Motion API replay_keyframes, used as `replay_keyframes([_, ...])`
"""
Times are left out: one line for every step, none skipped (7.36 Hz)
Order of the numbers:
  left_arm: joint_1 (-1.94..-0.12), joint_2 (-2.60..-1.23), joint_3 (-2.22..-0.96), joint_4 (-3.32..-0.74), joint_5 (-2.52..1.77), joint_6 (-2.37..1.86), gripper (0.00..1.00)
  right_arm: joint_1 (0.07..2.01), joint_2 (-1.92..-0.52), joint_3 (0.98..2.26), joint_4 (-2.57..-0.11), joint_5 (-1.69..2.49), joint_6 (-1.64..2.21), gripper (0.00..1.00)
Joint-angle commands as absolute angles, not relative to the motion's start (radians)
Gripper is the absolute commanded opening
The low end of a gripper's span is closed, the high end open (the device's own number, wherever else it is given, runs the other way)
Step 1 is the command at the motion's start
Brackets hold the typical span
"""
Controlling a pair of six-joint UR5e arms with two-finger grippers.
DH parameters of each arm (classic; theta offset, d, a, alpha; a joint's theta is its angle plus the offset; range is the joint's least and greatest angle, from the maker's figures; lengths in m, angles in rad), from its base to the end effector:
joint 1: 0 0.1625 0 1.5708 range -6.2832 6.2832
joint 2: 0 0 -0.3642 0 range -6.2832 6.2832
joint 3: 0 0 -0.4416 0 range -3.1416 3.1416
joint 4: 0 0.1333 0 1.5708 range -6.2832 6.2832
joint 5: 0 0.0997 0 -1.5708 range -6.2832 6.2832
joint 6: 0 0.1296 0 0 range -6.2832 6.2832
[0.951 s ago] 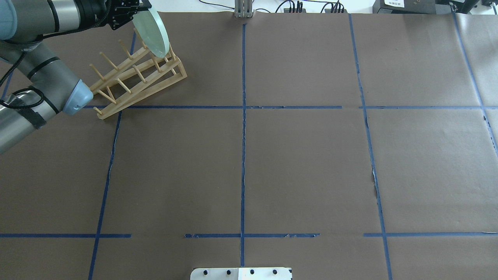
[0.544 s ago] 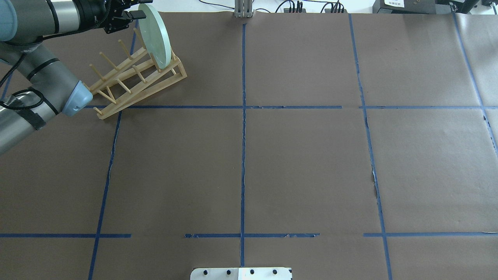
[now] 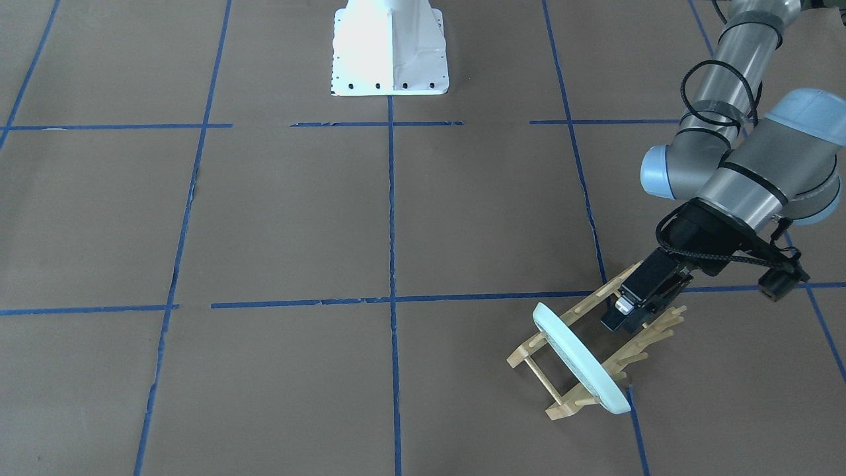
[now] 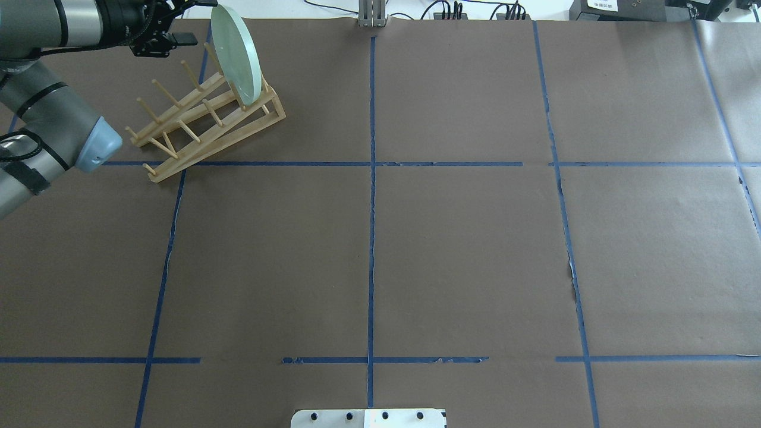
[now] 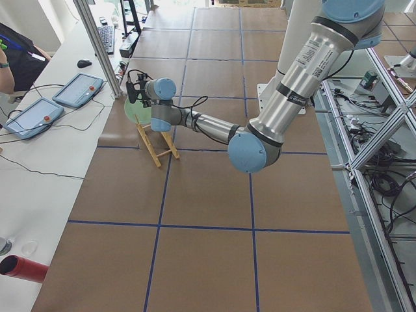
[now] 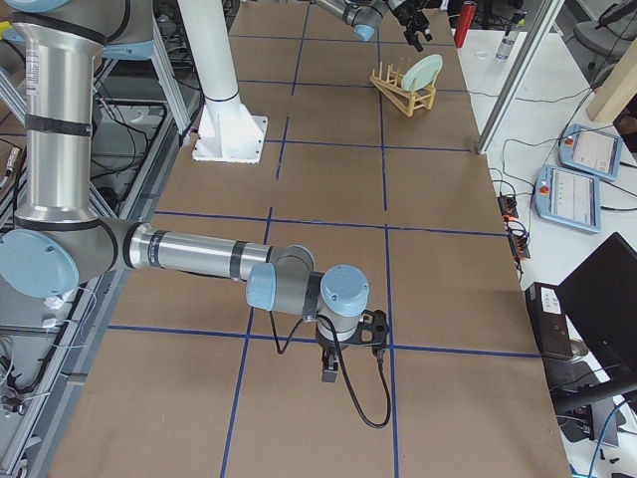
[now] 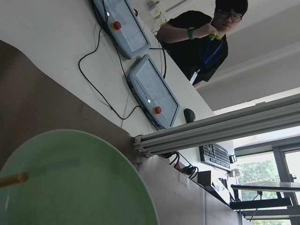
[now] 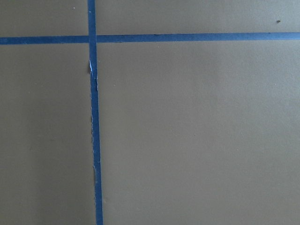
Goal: Place plate on rack
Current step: 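Lower the plate between the rack pegs and open the left gripper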
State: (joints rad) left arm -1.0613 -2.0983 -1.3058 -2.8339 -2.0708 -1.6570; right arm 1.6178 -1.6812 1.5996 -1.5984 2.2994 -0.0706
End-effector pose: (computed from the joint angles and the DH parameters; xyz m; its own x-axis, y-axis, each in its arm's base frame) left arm 0.2929 -0.6702 0.2681 -0.0239 -0.1121 -0.9934 0.5324 0.8396 -0.1076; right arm 0.0699 -0.4858 0.6675 0.7433 0.0372 0.6679 0.0057 0.9981 -0.0620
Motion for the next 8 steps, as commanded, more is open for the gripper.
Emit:
replay_keyframes([-1.123,-1.989,-1.484,-2.400,-2.212,-1.233,1.00,1.617,-1.681,1.600,-1.598,2.299,-0.071,1.00])
replay_keyframes([-1.146,-1.949,-1.550,-2.153,-2.209,-0.983,1.00,1.617,-1.681,1.600,-1.598,2.299,-0.071,1.00])
replay_keyframes([-1.204,-1.924,-1.592,-1.959,-2.209,-0.749,1.00,1.617,-1.681,1.600,-1.598,2.299,-0.071,1.00])
replay_keyframes([-1.253,-1.893,-1.630,-1.780,-2.209,-0.489,1.00,1.618,-1.681,1.598,-1.598,2.299,-0.071,1.00])
replay_keyframes([-1.323,-1.873,-1.634,-1.662,-2.209,-0.257,1.00,1.618,-1.681,1.600,-1.598,2.299,-0.071,1.00])
replay_keyframes([-1.426,-1.826,-1.623,-1.631,-2.213,-0.066,1.00,1.618,-1.681,1.598,-1.598,2.299,-0.071,1.00])
replay_keyframes([-1.506,-1.771,-1.623,-1.620,-2.277,-0.033,1.00,1.618,-1.681,1.600,-1.598,2.299,-0.071,1.00])
replay_keyframes([-1.579,-1.705,-1.599,-1.623,-2.409,-0.031,1.00,1.618,-1.681,1.598,-1.598,2.299,-0.071,1.00])
